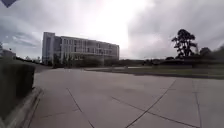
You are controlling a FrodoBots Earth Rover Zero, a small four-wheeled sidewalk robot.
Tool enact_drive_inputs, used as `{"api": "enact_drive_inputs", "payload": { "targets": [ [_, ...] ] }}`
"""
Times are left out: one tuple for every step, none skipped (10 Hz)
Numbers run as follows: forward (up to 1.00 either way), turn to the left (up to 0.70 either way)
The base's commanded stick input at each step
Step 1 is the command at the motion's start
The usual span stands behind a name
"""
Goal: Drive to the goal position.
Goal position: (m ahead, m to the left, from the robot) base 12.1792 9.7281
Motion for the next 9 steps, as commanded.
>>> {"api": "enact_drive_inputs", "payload": {
  "targets": [
    [0.00,0.00],
    [0.06,0.00],
    [0.41,0.00],
    [0.61,0.00],
    [0.70,0.00],
    [0.70,0.00],
    [0.70,0.00],
    [0.70,0.00],
    [0.70,0.02]
  ]
}}
